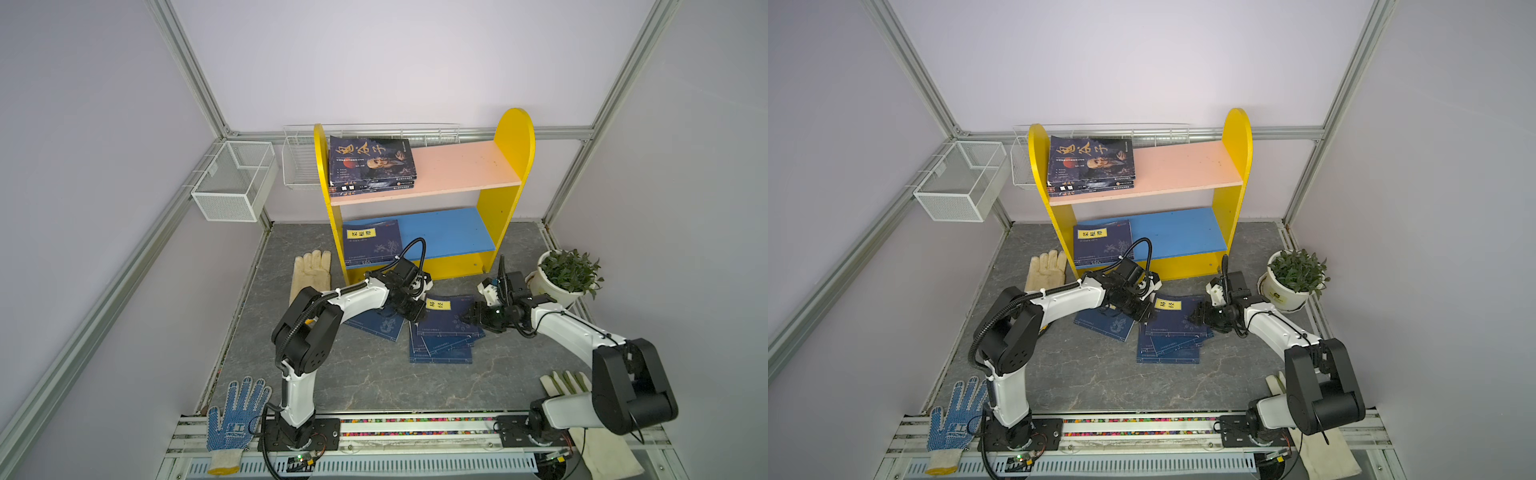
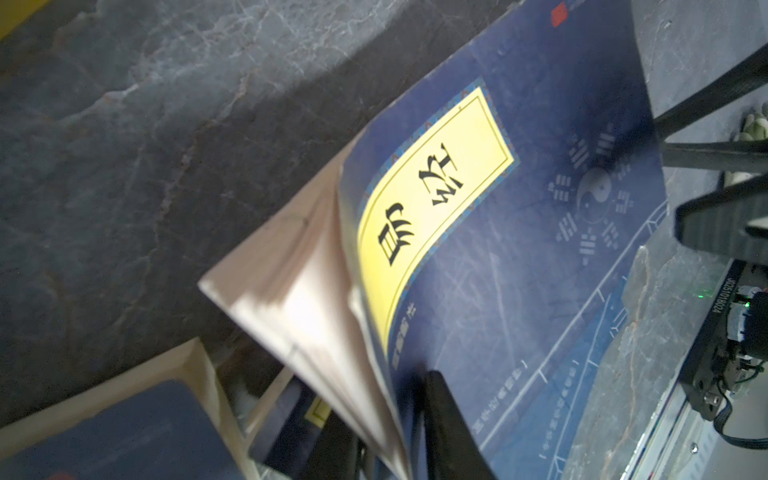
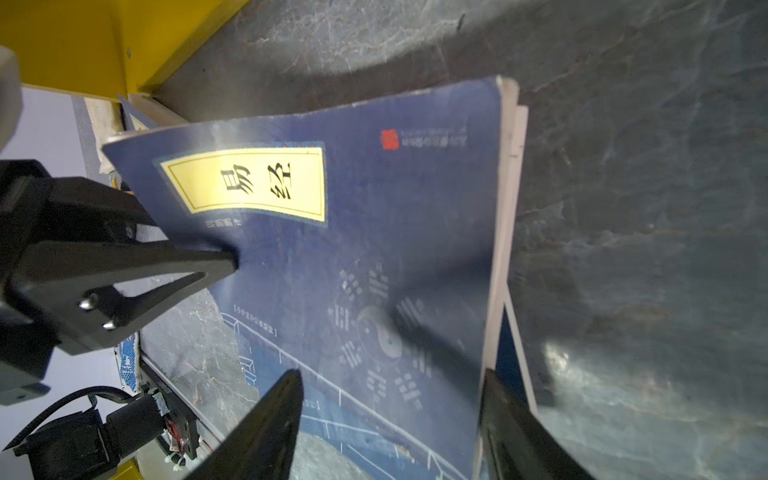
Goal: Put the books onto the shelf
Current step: 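Grasp the blue book's opposite edges with both grippers and squeeze it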
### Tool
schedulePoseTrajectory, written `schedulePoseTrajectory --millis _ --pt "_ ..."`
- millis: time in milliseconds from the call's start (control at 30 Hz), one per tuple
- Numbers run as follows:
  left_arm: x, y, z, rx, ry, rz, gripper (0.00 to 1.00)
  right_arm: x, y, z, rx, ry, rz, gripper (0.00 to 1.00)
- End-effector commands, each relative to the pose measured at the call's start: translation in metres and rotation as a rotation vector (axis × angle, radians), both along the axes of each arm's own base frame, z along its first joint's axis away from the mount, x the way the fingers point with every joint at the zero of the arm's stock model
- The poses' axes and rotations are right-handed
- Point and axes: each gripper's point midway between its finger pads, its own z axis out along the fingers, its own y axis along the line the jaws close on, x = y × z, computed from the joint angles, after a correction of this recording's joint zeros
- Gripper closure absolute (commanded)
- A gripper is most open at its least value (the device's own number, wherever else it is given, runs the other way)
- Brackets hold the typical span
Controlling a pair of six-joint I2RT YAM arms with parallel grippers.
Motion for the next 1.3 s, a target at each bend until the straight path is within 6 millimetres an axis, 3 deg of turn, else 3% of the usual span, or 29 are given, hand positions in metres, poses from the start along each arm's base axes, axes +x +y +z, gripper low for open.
schedulePoseTrajectory --millis 0,400,533,667,767,900,1067,1267 --pt "-0.015 0.01 -0.025 0.09 0.044 -0.033 0.76 -0.028 -0.004 -0.012 -0.021 0.093 0.021 0.31" --pt "-0.015 0.011 -0.026 0.093 0.045 -0.029 0.76 -0.051 -0.004 -0.047 -0.009 0.229 0.022 0.31" --pt "-0.014 0.011 -0.026 0.091 0.044 -0.029 0.76 -0.052 -0.011 -0.049 -0.018 0.227 0.003 0.31" --pt "-0.014 0.01 -0.026 0.093 0.044 -0.029 0.76 -0.05 -0.003 -0.048 0.037 0.23 0.017 0.31" --pt "-0.015 0.01 -0.026 0.093 0.046 -0.029 0.76 -0.038 0.011 -0.035 0.119 0.179 0.049 0.32" --pt "-0.014 0.011 -0.027 0.096 0.046 -0.024 0.76 -0.017 0.031 0.005 0.233 0.044 0.105 0.33" --pt "-0.014 0.011 -0.027 0.099 0.048 -0.02 0.76 -0.008 0.04 0.045 0.296 -0.07 0.142 0.35" --pt "-0.014 0.012 -0.027 0.1 0.049 -0.018 0.76 -0.005 0.038 0.062 0.285 -0.117 0.14 0.45"
